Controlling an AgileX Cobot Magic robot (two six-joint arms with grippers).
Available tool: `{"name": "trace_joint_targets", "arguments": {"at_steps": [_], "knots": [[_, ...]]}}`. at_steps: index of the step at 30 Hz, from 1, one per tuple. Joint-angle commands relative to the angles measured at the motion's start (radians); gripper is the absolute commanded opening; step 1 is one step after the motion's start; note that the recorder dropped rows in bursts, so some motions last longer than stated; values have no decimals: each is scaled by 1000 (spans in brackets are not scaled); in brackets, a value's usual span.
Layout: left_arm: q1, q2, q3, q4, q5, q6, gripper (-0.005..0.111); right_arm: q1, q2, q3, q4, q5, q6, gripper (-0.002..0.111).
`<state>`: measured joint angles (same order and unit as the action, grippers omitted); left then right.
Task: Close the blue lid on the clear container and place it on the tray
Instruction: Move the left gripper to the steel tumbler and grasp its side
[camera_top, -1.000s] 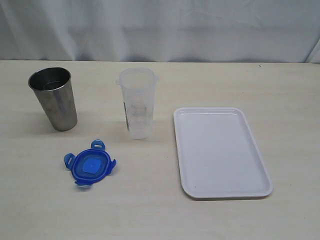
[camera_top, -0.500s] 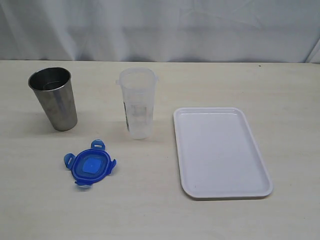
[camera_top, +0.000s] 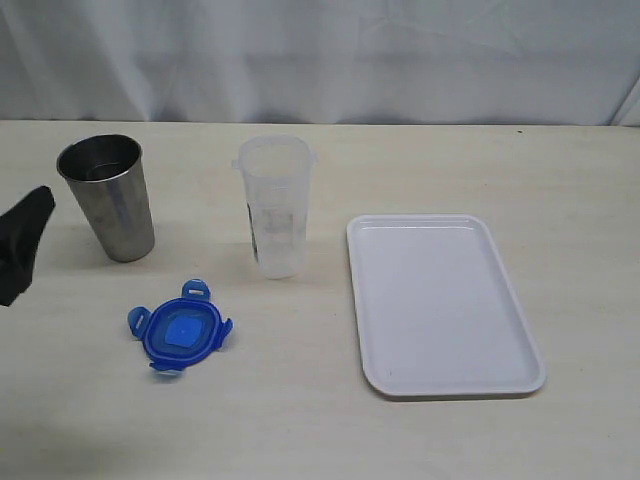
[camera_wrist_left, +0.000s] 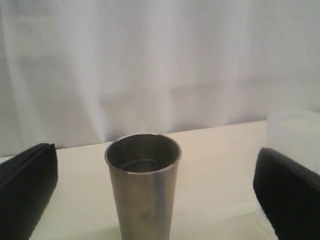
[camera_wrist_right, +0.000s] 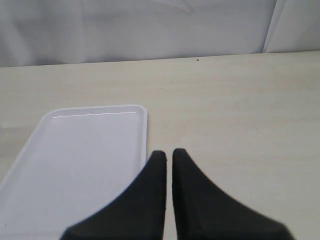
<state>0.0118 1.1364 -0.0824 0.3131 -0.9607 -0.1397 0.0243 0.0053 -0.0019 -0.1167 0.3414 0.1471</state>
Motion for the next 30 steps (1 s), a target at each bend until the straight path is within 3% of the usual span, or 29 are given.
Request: {"name": "trace_joint_targets", "arguments": {"at_steps": [1, 12, 16, 30], "knots": [[-2, 225, -5, 8, -200, 69, 102, 2, -5, 2, 4, 1, 3, 5], [-2, 636, -216, 143, -253, 72, 102, 2, -5, 2, 4, 1, 3, 5], [-2, 706, -260, 59, -254, 72, 102, 2, -5, 2, 4, 1, 3, 5], [-2, 893, -421, 95, -248, 72, 102, 2, -5, 2, 4, 1, 3, 5]]}}
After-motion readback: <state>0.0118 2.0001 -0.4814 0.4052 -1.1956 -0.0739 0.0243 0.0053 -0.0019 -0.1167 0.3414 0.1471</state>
